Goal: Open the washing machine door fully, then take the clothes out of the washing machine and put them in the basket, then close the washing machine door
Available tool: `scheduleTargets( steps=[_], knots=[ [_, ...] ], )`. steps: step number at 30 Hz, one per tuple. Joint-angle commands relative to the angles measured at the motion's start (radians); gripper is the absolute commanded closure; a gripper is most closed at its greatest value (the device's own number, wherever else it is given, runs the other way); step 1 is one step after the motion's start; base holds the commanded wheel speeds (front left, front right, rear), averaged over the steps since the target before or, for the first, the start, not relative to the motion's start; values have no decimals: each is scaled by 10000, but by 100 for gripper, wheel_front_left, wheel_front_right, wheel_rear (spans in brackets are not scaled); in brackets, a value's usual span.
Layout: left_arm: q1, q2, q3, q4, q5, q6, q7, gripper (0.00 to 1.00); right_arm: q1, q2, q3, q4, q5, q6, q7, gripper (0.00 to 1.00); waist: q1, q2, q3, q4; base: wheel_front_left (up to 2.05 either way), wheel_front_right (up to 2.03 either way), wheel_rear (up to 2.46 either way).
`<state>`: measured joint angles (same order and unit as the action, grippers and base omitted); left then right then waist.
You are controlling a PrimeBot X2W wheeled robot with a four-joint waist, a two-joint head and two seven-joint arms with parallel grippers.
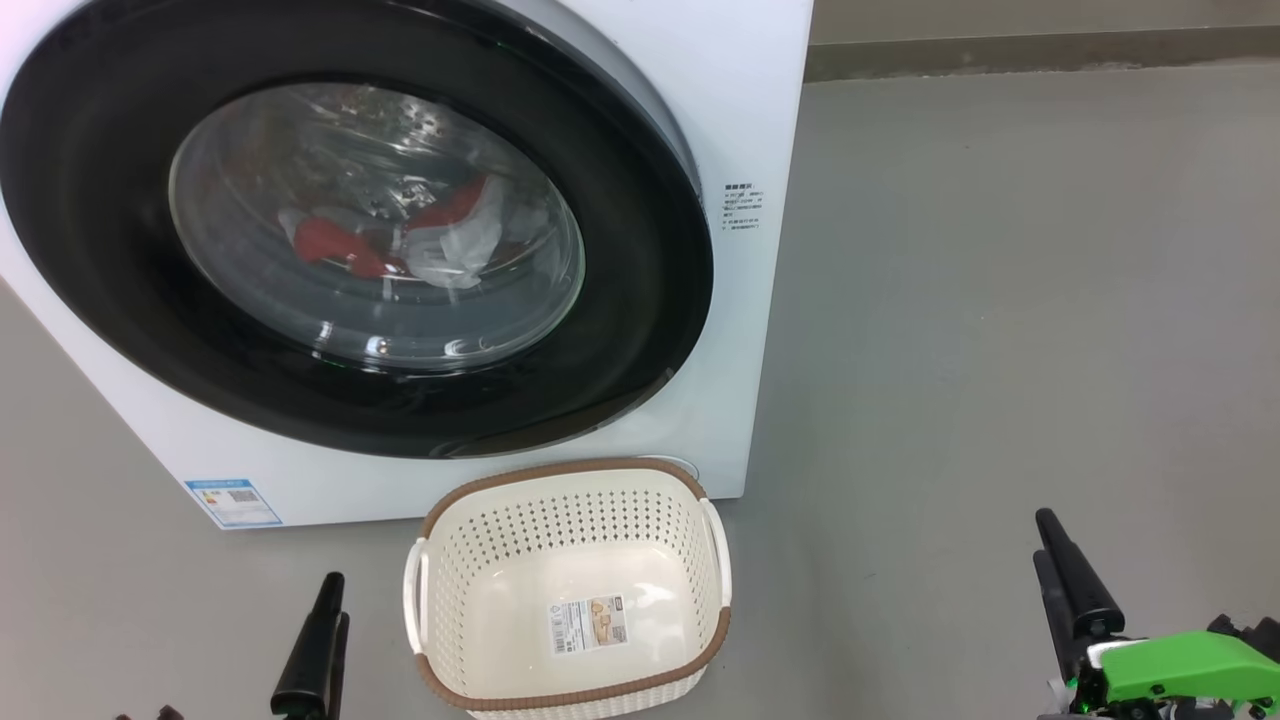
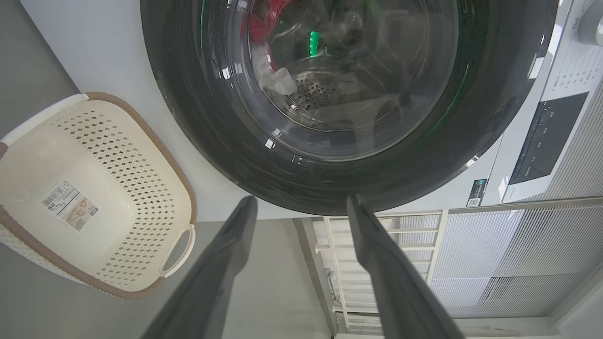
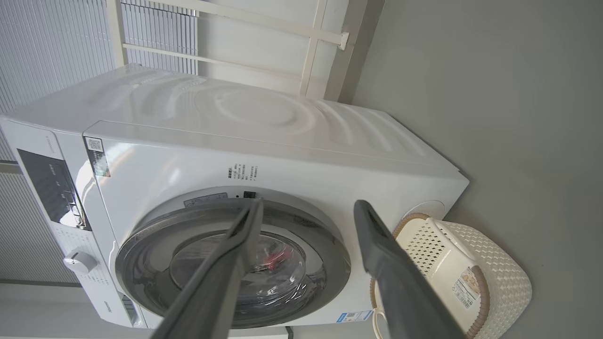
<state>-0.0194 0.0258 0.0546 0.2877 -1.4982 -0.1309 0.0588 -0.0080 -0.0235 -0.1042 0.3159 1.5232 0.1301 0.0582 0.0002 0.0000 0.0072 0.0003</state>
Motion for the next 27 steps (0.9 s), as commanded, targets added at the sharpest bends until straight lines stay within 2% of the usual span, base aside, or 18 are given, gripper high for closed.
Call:
scheduleTargets(
  steps=[1,11,27],
  knots=[
    [-144,132,23,-371,382,0,-120,0,-161,-170,118,-312,-396,3,-134,0,-2,0,6,-4,0,0,0],
    [-104,141,-33,-574,1875,22,-387,0,-83,-219,194,-404,-1414,3,-399,0,-2,0,32,-12,0,0,0],
    [23,160,-506,-951,4487,416,-891,0,62,-450,448,-470,-3730,3,-899,0,-2,0,68,-18,0,0,0]
  ],
)
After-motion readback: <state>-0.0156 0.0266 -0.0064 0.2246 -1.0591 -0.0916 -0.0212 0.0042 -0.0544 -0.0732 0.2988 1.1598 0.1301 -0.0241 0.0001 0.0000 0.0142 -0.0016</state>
